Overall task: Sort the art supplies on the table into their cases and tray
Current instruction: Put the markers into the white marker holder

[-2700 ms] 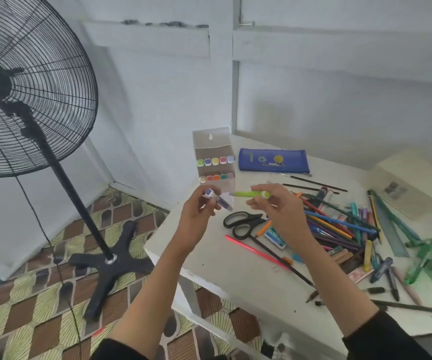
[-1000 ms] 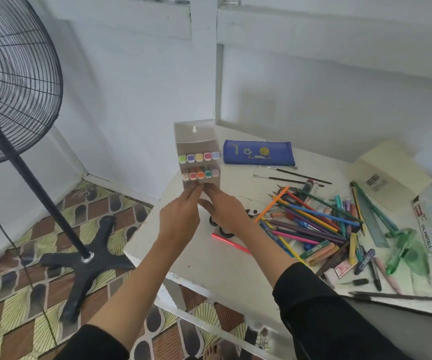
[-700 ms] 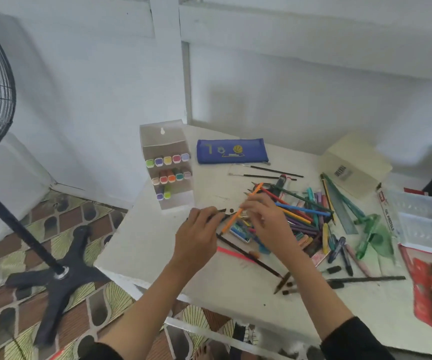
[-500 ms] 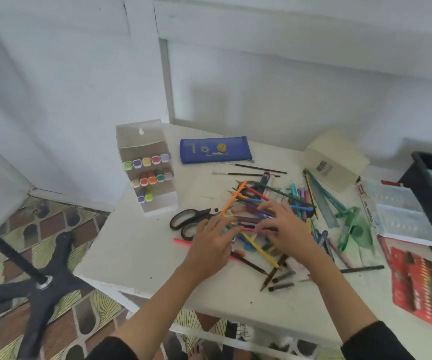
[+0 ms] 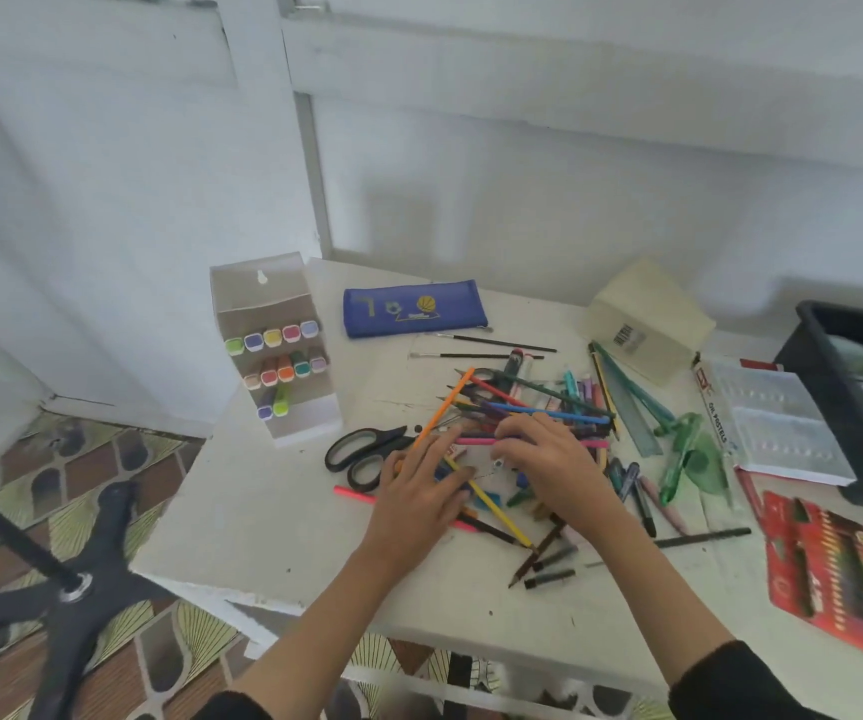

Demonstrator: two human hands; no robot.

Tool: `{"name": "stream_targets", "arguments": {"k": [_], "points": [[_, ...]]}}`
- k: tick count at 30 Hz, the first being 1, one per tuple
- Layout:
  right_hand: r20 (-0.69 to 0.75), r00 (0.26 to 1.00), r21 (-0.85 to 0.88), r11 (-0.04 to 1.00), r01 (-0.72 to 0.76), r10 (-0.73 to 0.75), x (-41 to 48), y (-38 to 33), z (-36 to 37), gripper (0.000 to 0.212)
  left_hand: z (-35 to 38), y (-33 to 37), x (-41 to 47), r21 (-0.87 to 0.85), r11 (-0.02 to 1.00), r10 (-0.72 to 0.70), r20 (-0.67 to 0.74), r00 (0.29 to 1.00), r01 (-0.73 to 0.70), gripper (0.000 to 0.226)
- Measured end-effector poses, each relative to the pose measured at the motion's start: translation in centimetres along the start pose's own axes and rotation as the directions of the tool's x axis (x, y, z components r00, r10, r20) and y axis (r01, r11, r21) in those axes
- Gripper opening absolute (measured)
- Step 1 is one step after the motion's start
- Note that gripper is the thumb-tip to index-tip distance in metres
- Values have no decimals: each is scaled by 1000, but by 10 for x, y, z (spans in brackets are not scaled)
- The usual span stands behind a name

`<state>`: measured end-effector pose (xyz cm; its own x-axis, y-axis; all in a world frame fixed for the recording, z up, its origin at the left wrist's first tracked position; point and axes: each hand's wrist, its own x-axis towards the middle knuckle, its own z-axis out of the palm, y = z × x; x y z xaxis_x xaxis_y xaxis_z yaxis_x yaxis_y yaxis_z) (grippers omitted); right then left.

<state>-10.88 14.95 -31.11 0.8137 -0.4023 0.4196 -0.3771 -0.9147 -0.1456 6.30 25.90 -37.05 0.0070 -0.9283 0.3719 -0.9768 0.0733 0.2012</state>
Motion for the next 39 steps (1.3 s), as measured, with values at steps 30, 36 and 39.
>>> {"name": "stream_targets", "arguments": {"k": [30,36,39], "points": [[301,561,850,49,-524,771,22,-29,-28,20,-4,0,-4,-183,980,60,-132,990,-83,31],[324,552,730,169,-663,768,24,-35,-13,31,-15,-8,-6,-385,916,-198,-195,961,111,38],[331,613,725,222,-652,718,27,-43,-15,36,-33,-19,-4,-401,908,-242,-271,932,120,35]]}}
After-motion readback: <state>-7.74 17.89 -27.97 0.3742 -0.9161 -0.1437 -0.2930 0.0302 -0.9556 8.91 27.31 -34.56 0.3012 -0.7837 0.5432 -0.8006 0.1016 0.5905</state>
